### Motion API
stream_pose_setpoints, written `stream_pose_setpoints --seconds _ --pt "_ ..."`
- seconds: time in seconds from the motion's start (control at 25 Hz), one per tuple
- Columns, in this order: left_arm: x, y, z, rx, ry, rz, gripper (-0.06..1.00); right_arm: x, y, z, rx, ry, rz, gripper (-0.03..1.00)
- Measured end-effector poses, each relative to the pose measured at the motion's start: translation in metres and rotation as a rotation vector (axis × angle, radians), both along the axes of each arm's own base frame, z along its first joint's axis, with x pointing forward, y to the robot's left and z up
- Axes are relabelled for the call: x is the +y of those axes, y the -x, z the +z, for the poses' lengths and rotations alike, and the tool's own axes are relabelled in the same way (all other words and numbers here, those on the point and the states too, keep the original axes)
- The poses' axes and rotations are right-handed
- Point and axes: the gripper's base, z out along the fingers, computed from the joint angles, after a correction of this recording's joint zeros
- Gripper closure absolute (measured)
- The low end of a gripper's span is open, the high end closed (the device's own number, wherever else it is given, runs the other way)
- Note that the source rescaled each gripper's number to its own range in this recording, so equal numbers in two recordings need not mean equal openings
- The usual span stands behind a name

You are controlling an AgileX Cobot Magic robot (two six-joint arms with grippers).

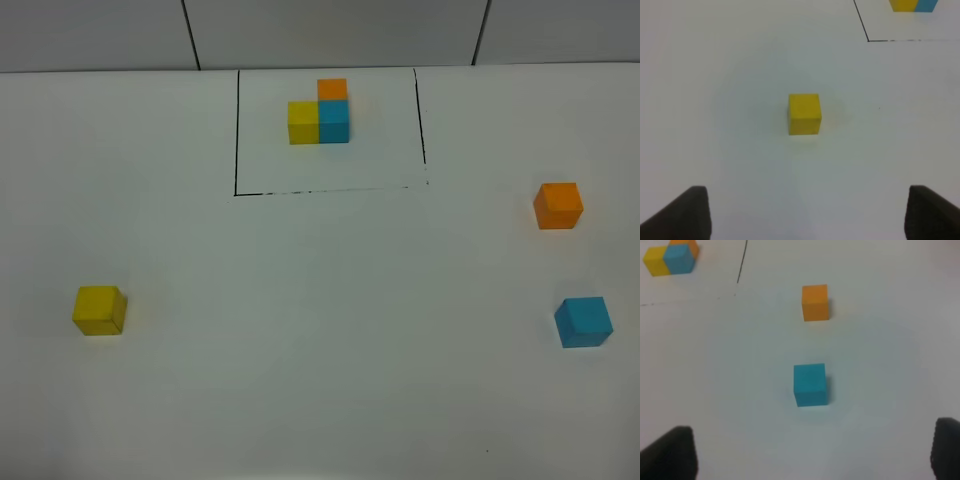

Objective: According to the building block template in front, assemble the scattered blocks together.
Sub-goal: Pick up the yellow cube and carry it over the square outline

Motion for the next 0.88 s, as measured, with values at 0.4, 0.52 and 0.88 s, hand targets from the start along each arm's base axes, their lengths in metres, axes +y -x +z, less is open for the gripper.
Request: stream_pose_setpoints --seconds 0.4,0.52,0.88 --pt "0.0000 0.0000 0.0000 0.000 -0.001 -0.001 0.07 0.0001 0.0000 0.0000 0.000 -0.001 0.000 0.15" --pt "0.0000 0.0000 0.0000 0.000 -0.001 -0.001 0.07 0.0001 0.0000 0.0000 0.000 -0.001 0.000 0.17" --pt "0.0000 0.0000 0.0000 0.000 -0.002 -0.001 0.07 0.0001 0.0000 0.0000 0.000 -0.001 0.000 0.19"
